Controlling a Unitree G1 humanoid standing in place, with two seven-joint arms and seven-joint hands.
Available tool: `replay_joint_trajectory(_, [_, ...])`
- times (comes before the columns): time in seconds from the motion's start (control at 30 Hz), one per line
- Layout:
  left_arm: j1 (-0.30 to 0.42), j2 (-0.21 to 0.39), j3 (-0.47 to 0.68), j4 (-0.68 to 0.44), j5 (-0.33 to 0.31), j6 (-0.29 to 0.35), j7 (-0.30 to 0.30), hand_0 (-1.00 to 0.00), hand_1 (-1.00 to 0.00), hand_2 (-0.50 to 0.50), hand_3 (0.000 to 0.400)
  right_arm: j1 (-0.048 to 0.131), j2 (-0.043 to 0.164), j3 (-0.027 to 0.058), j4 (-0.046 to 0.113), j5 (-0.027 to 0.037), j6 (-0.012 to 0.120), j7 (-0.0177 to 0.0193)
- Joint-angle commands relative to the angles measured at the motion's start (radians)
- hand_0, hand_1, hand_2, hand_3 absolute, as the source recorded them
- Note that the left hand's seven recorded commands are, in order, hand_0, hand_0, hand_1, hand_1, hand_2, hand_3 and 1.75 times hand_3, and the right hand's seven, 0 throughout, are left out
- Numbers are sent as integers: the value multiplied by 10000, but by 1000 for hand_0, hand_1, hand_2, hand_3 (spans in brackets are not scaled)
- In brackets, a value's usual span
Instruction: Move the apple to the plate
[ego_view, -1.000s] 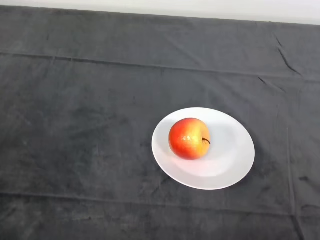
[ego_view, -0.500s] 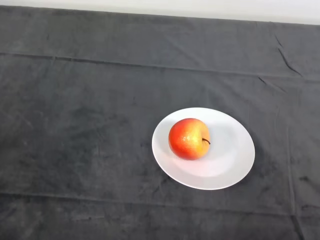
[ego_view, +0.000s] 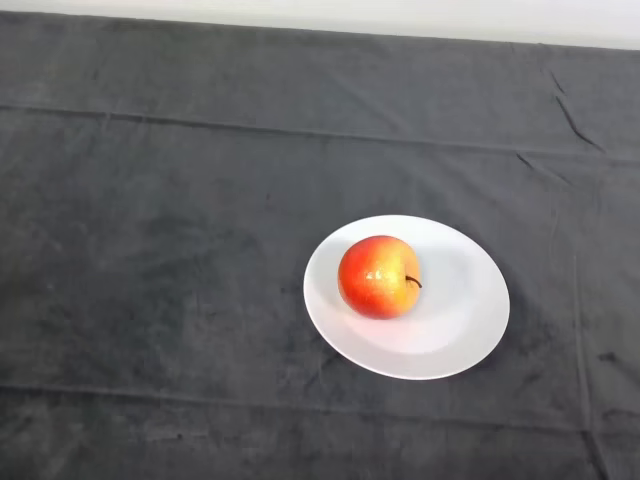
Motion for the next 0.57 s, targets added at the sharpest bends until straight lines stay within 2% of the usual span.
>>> replay_joint_trajectory(0.03, [-74, -237, 333, -348, 123, 39, -66, 0, 0, 0, 0, 1015, 847, -50, 1001, 236, 963, -60])
replay_joint_trajectory(0.57, [-70, -303, 506, -415, 230, 95, -156, 0, 0, 0, 0, 1015, 848, -42, 999, 245, 965, -58])
